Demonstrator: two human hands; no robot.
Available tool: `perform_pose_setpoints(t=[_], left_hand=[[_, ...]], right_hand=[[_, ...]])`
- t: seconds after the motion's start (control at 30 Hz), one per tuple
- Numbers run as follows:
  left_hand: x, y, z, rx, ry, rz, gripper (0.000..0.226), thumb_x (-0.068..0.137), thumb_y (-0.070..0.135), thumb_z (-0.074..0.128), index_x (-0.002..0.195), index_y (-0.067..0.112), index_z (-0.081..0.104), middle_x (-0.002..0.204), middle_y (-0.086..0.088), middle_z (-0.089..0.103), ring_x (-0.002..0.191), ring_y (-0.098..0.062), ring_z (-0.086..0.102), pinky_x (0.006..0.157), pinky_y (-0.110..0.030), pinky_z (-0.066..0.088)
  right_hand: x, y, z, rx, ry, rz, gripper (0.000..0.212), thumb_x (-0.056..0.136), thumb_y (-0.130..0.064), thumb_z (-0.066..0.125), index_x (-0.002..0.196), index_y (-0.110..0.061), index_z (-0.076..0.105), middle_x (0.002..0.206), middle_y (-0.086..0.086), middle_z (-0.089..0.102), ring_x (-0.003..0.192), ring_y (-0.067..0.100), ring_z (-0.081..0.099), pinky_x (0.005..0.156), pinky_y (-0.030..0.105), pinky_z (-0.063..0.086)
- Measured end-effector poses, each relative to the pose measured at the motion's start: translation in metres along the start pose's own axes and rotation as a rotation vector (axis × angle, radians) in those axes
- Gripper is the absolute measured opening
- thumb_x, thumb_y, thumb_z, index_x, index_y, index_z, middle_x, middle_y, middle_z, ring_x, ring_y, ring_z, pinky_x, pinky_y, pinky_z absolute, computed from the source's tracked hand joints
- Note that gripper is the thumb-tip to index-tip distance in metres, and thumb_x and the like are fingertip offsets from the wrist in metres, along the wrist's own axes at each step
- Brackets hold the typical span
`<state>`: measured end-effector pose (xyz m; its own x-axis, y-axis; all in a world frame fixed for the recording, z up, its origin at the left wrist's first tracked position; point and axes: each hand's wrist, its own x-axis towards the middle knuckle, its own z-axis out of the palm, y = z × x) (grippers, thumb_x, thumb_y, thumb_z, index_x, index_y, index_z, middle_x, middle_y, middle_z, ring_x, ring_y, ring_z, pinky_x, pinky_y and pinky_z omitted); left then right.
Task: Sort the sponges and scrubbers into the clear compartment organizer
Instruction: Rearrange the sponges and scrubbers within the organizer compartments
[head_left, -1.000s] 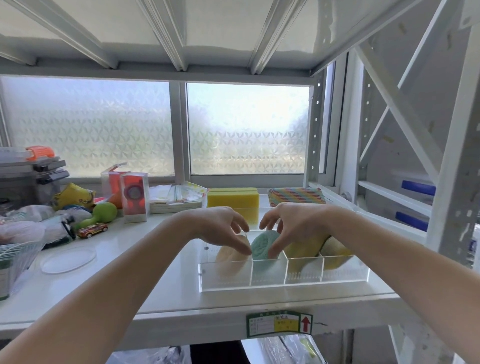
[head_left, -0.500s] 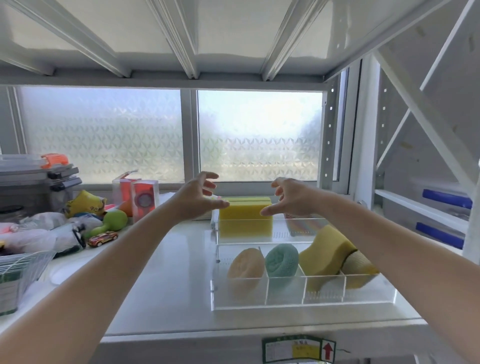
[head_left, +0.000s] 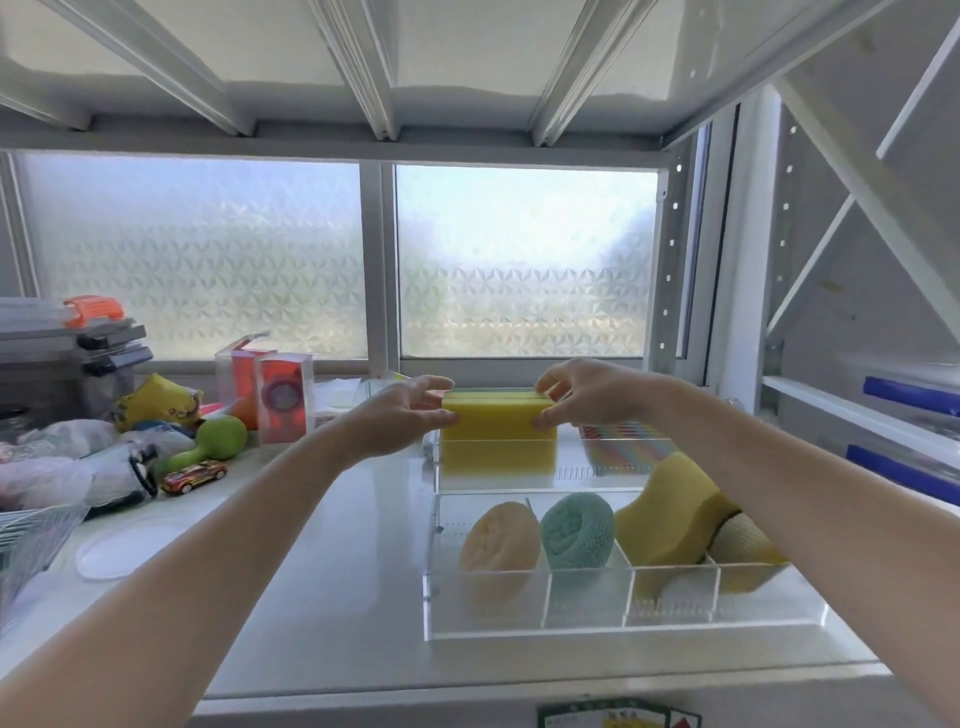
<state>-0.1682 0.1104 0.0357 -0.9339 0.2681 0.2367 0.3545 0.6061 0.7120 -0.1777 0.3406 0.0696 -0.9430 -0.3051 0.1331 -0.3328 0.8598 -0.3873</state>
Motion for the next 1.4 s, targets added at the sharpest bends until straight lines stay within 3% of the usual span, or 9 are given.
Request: perform_pose_setpoints(t=[0.33, 0.53, 0.7, 0.87, 1.1, 1.27, 1.4], left_hand=[[-0.002, -0.003, 0.002, 0.021, 0.013, 0.027, 0.045, 0.089, 0.021, 0.061, 0.132, 0.019, 0.049, 0.125, -0.005, 0.055, 0.117, -0.018, 0.052, 0.096, -0.028, 0.042], [-0.003, 0.012, 0.0, 0.109, 0.079, 0.086, 0.067, 0.081, 0.032, 0.07, 0.14, 0.024, 0.039, 0.143, 0.0, 0.046, 0.131, -0.015, 0.042, 0.106, -0.03, 0.034], [0.006, 0.058, 0.013, 0.127, 0.095, 0.212, 0.069, 0.079, 0.034, 0.072, 0.139, 0.025, 0.04, 0.143, 0.001, 0.047, 0.133, -0.016, 0.041, 0.111, -0.034, 0.032], [0.022, 0.1, 0.055, 0.263, -0.035, 0.228, 0.066, 0.081, 0.029, 0.069, 0.14, 0.023, 0.039, 0.141, -0.003, 0.049, 0.13, -0.018, 0.045, 0.106, -0.031, 0.034], [0.048, 0.123, 0.101, 0.606, -0.15, 0.095, 0.067, 0.088, 0.028, 0.053, 0.148, 0.023, 0.024, 0.147, -0.007, 0.042, 0.129, -0.023, 0.045, 0.101, -0.03, 0.038], [0.058, 0.132, 0.109, 0.668, -0.201, 0.007, 0.056, 0.091, 0.024, 0.044, 0.144, 0.014, 0.033, 0.142, -0.009, 0.046, 0.125, -0.024, 0.047, 0.101, -0.032, 0.04], [0.06, 0.127, 0.111, 0.721, -0.2, 0.002, 0.053, 0.088, 0.029, 0.047, 0.138, 0.014, 0.04, 0.137, -0.007, 0.051, 0.122, -0.023, 0.049, 0.102, -0.034, 0.041]], right_hand=[[-0.002, 0.001, 0.002, 0.014, 0.0, -0.008, 0.062, 0.083, -0.028, 0.071, 0.137, -0.01, 0.046, 0.134, 0.007, 0.054, 0.103, 0.014, 0.051, 0.084, 0.024, 0.041], [-0.014, 0.005, -0.02, 0.049, 0.045, -0.02, 0.073, 0.081, -0.043, 0.069, 0.14, -0.012, 0.04, 0.135, 0.005, 0.054, 0.111, 0.018, 0.053, 0.096, 0.031, 0.045], [-0.03, 0.035, -0.05, 0.09, 0.128, 0.083, 0.063, 0.084, -0.032, 0.069, 0.136, -0.006, 0.045, 0.135, 0.013, 0.053, 0.104, 0.024, 0.057, 0.072, 0.022, 0.052], [-0.047, 0.081, -0.054, -0.003, 0.163, 0.231, 0.068, 0.08, -0.035, 0.072, 0.137, -0.009, 0.044, 0.135, 0.011, 0.053, 0.12, 0.025, 0.052, 0.1, 0.034, 0.042], [-0.055, 0.105, -0.044, -0.049, 0.121, 0.241, 0.07, 0.085, -0.033, 0.068, 0.145, -0.016, 0.036, 0.145, 0.008, 0.046, 0.129, 0.023, 0.047, 0.104, 0.031, 0.036], [-0.046, 0.108, -0.042, -0.006, 0.068, 0.226, 0.072, 0.085, -0.025, 0.066, 0.147, -0.021, 0.032, 0.145, 0.007, 0.045, 0.125, 0.024, 0.049, 0.106, 0.033, 0.04], [-0.043, 0.111, -0.039, 0.006, 0.057, 0.215, 0.064, 0.084, -0.027, 0.064, 0.143, -0.023, 0.039, 0.139, 0.005, 0.048, 0.118, 0.021, 0.051, 0.103, 0.032, 0.041]])
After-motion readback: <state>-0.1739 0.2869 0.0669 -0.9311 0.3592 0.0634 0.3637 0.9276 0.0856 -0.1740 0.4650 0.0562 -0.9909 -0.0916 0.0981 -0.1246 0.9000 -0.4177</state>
